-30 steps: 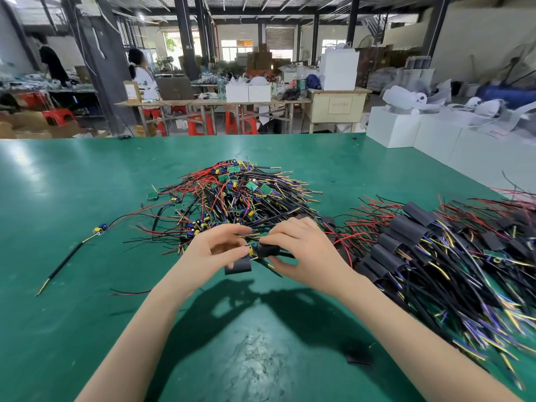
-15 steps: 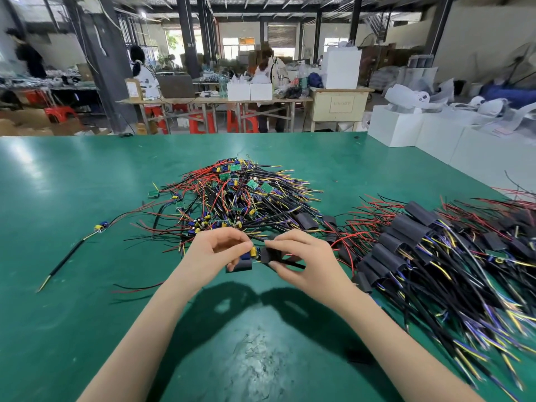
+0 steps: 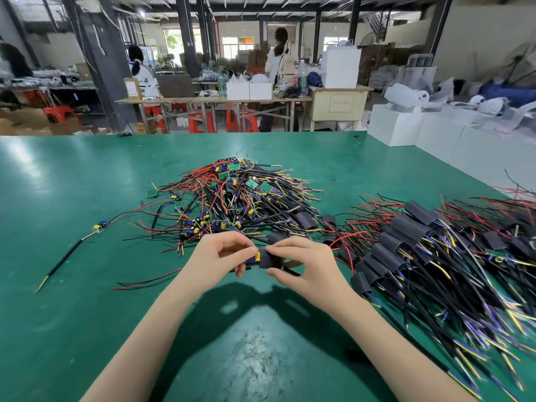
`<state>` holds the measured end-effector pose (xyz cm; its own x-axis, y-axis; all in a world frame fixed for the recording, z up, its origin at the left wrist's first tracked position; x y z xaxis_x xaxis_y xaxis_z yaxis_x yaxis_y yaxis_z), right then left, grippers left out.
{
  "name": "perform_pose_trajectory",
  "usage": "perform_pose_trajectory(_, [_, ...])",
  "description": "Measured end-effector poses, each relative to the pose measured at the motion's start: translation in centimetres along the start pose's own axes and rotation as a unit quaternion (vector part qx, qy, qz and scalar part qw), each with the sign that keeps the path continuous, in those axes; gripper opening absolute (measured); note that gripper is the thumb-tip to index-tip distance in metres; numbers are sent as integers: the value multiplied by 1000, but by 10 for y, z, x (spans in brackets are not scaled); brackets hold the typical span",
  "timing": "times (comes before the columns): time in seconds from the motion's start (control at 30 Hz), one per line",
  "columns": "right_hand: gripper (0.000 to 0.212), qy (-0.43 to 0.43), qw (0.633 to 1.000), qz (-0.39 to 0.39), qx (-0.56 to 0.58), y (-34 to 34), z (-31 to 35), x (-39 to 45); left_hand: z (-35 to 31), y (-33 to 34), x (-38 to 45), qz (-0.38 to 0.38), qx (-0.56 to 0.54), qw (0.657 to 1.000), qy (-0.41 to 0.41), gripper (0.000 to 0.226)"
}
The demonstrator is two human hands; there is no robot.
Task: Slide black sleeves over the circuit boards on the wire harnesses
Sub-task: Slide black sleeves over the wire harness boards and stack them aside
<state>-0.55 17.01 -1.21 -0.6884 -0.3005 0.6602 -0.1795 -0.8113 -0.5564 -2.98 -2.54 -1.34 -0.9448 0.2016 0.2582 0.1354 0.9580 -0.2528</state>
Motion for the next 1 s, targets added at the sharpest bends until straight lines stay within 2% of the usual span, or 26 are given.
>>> perform_pose_trajectory(0.1, [30,18,1000,-22,2,-2,-2,1,-3,2,-3,32,-22,999,9,7])
perform_pose_trajectory(0.23, [33,38,998,-46,24,-4,-3,1,-7,0,-4,53,-32,998,15,16])
perform_pose_trajectory(0.5, [33,27,999,-33,17,-1,-1,1,-5,-1,-4,30,-29,999,15,22])
perform_pose_trajectory(0.63, [30,-10,1000,-14,-6,2,1,-1,-2,2,-3,3,-57,998,-16,30])
perform_pose_trajectory(0.8, [29,-19,999,-37,-4,0,3,0,-3,-1,-4,38,-70,997,6,25])
perform_pose_trajectory(1.0, [27,-36,999,-3,-14,0,5,-1,-1,2,-3,44,-47,998,20,22])
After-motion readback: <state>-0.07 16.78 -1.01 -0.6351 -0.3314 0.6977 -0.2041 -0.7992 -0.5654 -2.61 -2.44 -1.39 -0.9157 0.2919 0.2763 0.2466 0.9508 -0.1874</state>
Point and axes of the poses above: each hand's wrist, its own x-axis towards the middle knuckle, its own y-axis out of the palm, z = x × y, the point moved 2 cm from there along x, towards the middle knuckle, and after that the axes turned 3 degrees about -z, right-handed, at the moved point
